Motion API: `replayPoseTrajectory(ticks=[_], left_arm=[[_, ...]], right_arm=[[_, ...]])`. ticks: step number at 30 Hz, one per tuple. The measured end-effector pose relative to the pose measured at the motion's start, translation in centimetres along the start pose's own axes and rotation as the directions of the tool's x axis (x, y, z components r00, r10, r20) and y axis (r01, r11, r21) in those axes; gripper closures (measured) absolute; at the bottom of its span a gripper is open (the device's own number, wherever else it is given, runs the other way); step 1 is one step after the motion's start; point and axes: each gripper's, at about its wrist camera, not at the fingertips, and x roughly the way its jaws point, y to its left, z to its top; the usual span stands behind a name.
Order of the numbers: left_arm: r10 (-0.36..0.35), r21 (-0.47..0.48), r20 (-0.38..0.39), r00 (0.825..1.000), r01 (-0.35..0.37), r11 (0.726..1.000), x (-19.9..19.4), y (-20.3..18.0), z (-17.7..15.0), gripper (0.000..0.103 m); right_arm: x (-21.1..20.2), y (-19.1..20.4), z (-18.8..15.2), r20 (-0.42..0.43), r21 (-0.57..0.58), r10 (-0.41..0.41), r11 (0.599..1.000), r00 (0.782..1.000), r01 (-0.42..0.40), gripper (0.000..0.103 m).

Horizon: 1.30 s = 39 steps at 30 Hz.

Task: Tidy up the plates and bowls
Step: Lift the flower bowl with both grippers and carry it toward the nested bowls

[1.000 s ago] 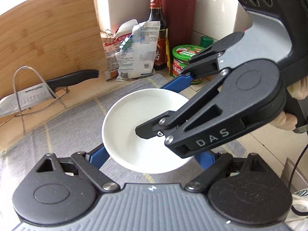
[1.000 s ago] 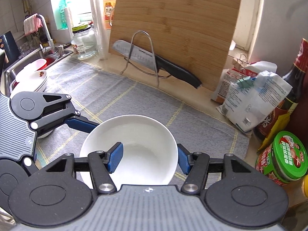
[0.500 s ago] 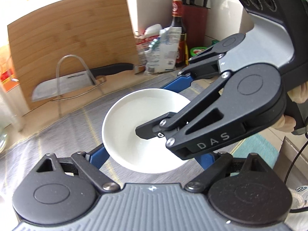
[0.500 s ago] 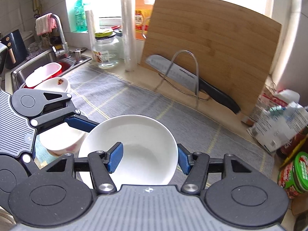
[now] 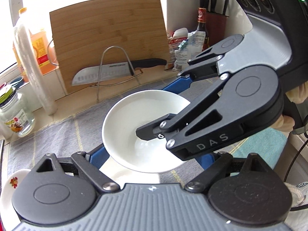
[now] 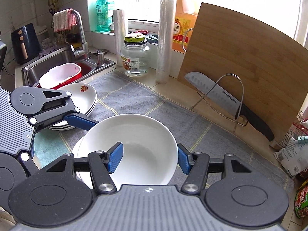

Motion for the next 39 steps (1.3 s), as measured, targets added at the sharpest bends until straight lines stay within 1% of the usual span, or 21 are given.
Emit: replayPoseTrajectory(ticks=[8,16,23,34,39], left_arm=[[0.009,-0.045,-0.016,1.0,-0.009,0.999,-0.7,2.6,-1.9,0.01],[-0.002,-0.075,-0.04,0.999,-0.001,0.997,-0.4,4.2,-3.3,0.01],[-0.026,-0.103,-0.06,0.998,0.019,0.995,0.1,4.7,-3.9,0.01],[-0.047,-0.113,-0.091,0.995,0.037,0.993,0.7,4.8,-4.0,0.01],[-0.051,-0.105,-0.085,0.995,0.042,0.994,0.6,4.7,-3.9,0.01]], right_arm=[[2.3,2.8,1.5,-0.024,-0.026,0.019,0.999,1.0,-0.02,0.038],[4.0,4.0,1.8,-0.059,-0.026,0.038,0.999,0.998,-0.04,0.038],[5.3,4.4,1.6,-0.097,-0.022,0.04,0.999,0.994,-0.042,0.038],[6.3,4.3,1.1,-0.128,0.005,0.057,0.998,0.99,-0.056,0.038],[6.6,4.2,0.9,-0.136,0.012,0.058,0.998,0.989,-0.057,0.038]])
